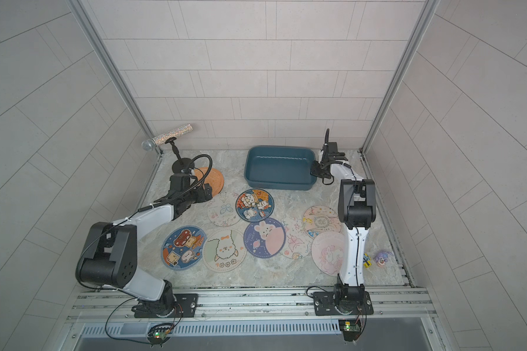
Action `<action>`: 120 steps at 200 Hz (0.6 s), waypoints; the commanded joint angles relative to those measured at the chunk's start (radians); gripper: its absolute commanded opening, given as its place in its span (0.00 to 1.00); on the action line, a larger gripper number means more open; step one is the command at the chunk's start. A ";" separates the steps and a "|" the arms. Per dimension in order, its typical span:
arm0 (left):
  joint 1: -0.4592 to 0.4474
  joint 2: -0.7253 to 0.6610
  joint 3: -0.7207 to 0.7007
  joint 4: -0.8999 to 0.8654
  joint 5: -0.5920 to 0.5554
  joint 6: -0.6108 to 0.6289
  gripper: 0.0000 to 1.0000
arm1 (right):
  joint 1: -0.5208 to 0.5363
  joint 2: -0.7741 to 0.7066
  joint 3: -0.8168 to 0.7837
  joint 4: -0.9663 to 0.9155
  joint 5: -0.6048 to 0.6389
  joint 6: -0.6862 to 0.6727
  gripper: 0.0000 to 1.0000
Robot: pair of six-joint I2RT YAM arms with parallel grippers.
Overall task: Put the coasters into the storage box
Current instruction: Move the storage box to the center of the board.
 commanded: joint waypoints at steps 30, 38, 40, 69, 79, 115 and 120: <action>-0.009 -0.001 0.035 -0.021 -0.015 0.008 1.00 | 0.060 0.037 0.031 0.011 0.010 0.048 0.00; -0.010 0.000 0.035 -0.024 -0.016 0.008 1.00 | 0.070 0.042 0.035 0.012 0.013 0.054 0.00; -0.010 0.000 0.034 -0.023 -0.016 0.008 1.00 | 0.072 0.044 0.036 0.012 0.013 0.056 0.00; -0.015 0.004 0.037 -0.029 -0.020 0.008 1.00 | 0.106 0.061 0.065 0.011 0.029 0.083 0.00; -0.018 0.003 0.037 -0.030 -0.021 0.010 1.00 | 0.117 0.067 0.076 0.005 0.038 0.088 0.00; -0.020 0.003 0.039 -0.034 -0.026 0.012 1.00 | 0.144 0.073 0.096 -0.006 0.088 0.100 0.00; -0.020 0.004 0.039 -0.034 -0.027 0.012 1.00 | 0.147 0.074 0.098 -0.004 0.088 0.103 0.00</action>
